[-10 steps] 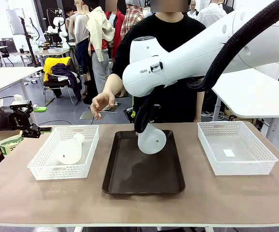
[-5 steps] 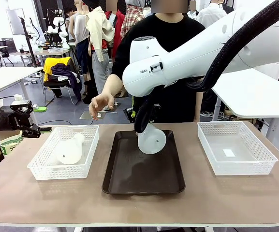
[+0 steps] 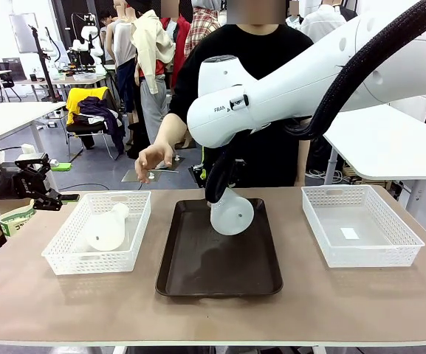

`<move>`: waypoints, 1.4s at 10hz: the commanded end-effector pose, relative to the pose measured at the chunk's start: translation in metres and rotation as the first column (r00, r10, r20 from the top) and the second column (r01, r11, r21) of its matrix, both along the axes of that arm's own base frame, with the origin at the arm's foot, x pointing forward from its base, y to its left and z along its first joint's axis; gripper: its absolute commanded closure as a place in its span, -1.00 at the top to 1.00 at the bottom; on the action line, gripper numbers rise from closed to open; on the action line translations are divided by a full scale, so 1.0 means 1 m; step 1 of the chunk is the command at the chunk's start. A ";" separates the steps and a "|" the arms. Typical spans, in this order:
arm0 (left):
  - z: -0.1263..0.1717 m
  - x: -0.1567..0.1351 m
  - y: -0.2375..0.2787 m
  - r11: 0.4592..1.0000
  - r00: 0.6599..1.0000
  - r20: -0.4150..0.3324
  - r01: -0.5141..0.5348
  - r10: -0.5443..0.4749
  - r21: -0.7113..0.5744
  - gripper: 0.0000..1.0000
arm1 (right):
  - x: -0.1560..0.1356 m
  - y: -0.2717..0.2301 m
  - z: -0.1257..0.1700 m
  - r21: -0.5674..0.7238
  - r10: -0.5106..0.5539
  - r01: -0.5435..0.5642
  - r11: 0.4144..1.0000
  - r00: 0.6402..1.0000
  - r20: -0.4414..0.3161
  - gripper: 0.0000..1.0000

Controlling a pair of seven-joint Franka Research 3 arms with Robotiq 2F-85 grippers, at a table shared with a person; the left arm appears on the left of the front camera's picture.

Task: Prepare the laboratory tools.
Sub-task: Place the picked Big flask upright in the Handle tray as instructed by the person.

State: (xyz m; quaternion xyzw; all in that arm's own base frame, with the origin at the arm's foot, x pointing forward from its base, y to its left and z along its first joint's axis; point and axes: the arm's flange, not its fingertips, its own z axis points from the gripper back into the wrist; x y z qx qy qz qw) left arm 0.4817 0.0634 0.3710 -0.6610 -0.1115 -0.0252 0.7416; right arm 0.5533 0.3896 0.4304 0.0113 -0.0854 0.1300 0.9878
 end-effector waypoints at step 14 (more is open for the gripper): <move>0.001 -0.001 0.001 1.000 1.000 0.002 0.001 -0.001 0.008 1.00 | 0.000 -0.002 0.000 0.002 -0.002 0.002 1.000 1.000 -0.001 -1.00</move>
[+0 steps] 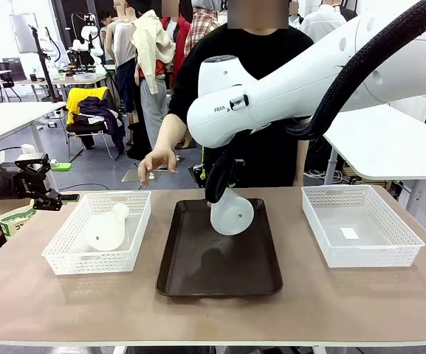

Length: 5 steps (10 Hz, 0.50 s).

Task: Prepare the laboratory tools.
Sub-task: Place the picked Big flask upright in the Handle tray as instructed by the person.

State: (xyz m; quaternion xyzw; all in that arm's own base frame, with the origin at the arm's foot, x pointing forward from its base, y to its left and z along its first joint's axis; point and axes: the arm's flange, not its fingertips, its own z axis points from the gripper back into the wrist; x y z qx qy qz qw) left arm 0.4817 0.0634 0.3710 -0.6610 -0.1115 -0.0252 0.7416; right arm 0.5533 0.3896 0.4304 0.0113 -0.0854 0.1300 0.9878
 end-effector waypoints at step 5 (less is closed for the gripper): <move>0.001 -0.001 0.001 1.000 1.000 0.002 0.001 -0.001 0.008 1.00 | 0.000 -0.002 0.000 0.002 -0.002 0.002 1.000 1.000 -0.001 -1.00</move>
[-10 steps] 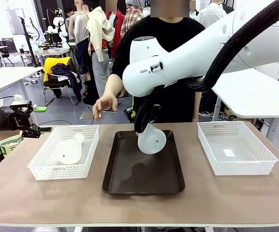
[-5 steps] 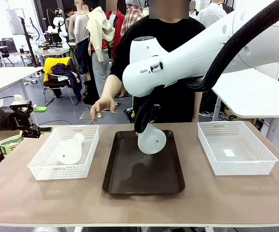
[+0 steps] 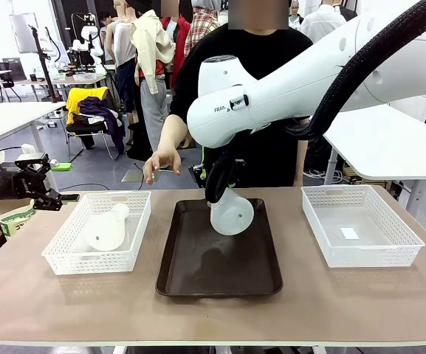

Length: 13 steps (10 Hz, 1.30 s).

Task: Prepare the laboratory tools.
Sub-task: Place the picked Big flask upright in the Handle tray as instructed by the person.

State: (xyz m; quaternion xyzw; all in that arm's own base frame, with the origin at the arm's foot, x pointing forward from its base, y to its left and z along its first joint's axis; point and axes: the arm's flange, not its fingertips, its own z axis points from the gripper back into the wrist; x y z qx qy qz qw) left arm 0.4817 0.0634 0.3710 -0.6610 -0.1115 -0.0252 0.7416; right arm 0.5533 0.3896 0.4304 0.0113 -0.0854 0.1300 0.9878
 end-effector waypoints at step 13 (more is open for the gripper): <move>0.001 -0.001 0.001 1.000 1.000 0.002 0.001 -0.001 0.008 1.00 | -0.004 -0.053 0.033 0.368 0.433 -0.479 0.797 0.878 0.205 -1.00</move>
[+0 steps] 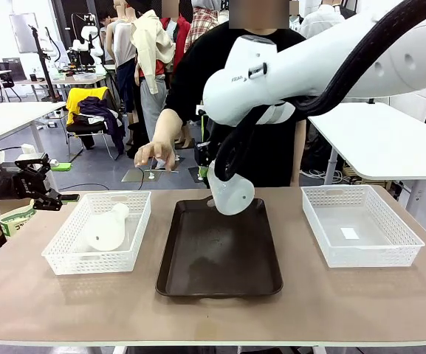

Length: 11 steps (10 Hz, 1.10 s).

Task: Prepare the laboratory tools.
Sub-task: Place the picked Big flask upright in the Handle tray as instructed by the person.

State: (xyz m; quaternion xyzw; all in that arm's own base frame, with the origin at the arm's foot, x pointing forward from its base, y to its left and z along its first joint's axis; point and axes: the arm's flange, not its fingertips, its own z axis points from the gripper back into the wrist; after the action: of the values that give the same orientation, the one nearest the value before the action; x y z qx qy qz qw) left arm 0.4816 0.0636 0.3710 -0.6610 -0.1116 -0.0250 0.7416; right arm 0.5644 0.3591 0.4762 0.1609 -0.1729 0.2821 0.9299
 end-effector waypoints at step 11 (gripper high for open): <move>0.001 -0.001 0.001 1.000 1.000 0.002 0.001 -0.001 0.008 1.00 | 0.002 -0.026 -0.008 0.392 0.376 -0.437 0.810 0.899 0.226 -1.00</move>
State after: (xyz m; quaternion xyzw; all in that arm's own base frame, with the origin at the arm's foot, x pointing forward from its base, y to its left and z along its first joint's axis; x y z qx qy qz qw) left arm 0.4816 0.0635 0.3710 -0.6610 -0.1116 -0.0251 0.7416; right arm 0.5643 0.3330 0.4640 0.3852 -0.2559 0.4455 0.7666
